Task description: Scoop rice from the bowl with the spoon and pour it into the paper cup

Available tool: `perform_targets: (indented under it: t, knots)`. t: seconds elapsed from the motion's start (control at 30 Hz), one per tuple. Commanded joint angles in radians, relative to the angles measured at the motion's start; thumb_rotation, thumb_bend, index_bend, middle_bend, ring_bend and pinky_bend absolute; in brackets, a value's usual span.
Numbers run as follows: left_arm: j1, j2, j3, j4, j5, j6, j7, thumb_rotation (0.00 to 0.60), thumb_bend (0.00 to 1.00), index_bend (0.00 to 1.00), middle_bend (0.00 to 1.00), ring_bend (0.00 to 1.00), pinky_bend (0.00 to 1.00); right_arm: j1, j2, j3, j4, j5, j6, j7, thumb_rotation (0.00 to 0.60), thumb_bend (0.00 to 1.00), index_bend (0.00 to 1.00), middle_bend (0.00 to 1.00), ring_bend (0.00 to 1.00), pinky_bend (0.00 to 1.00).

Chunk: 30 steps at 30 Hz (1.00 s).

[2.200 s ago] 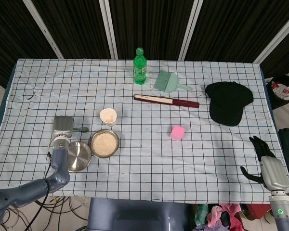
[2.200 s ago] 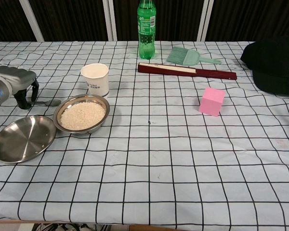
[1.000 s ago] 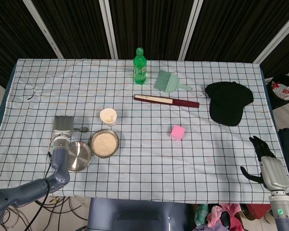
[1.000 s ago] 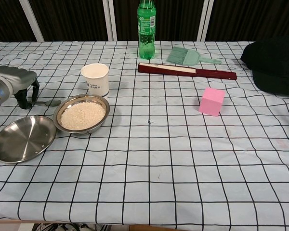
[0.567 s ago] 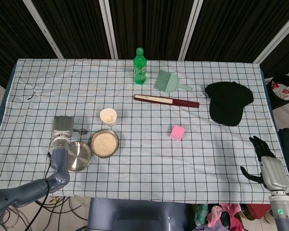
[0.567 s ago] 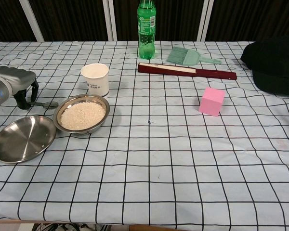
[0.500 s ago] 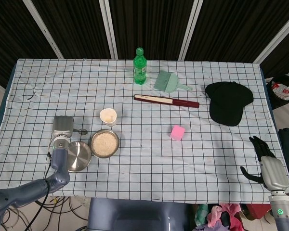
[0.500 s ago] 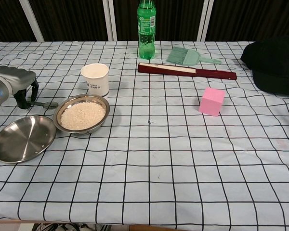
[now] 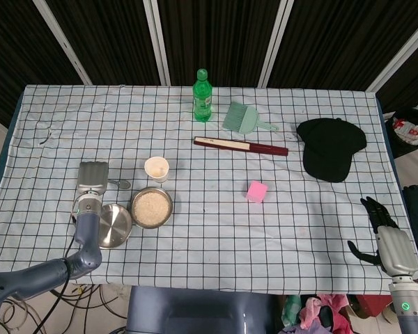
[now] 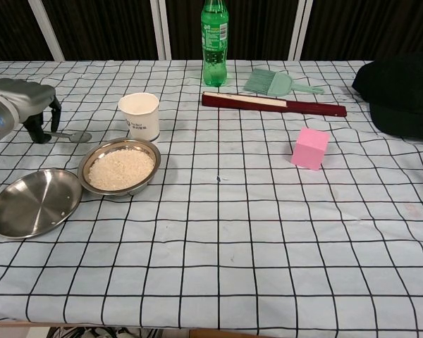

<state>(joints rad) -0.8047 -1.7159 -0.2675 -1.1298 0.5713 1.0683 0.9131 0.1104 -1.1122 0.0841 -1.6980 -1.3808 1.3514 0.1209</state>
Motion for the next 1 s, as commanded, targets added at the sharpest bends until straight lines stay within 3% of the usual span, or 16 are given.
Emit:
perform_targets:
  t: [0.03,0.27,0.6,1.0]
  knots:
    - [-0.004,0.023,-0.012,-0.038,0.024,0.029,-0.007,0.6,0.48,0.68,1.0,1.0,1.0,0.0,0.0,0.0,0.0,0.0,0.0,0.001,0.6,0.25,0.0,0.0,0.0,0.19]
    - [-0.014,0.091,-0.018,-0.159,0.074,0.096,0.028,0.6,0.53,0.77,1.0,1.0,1.0,0.0,0.001,0.0,0.0,-0.001,-0.001,0.006,0.6,0.25,0.0,0.0,0.0,0.19]
    - [-0.098,0.183,0.016,-0.345,0.025,0.144,0.321,0.6,0.53,0.77,1.0,1.0,1.0,0.0,0.003,0.001,-0.004,0.003,-0.003,0.013,0.6,0.25,0.0,0.0,0.0,0.19]
    - [-0.184,0.126,0.116,-0.325,0.003,0.163,0.545,0.6,0.53,0.77,1.0,1.0,1.0,-0.001,0.008,0.005,-0.014,0.013,-0.009,0.034,0.6,0.25,0.0,0.0,0.0,0.19]
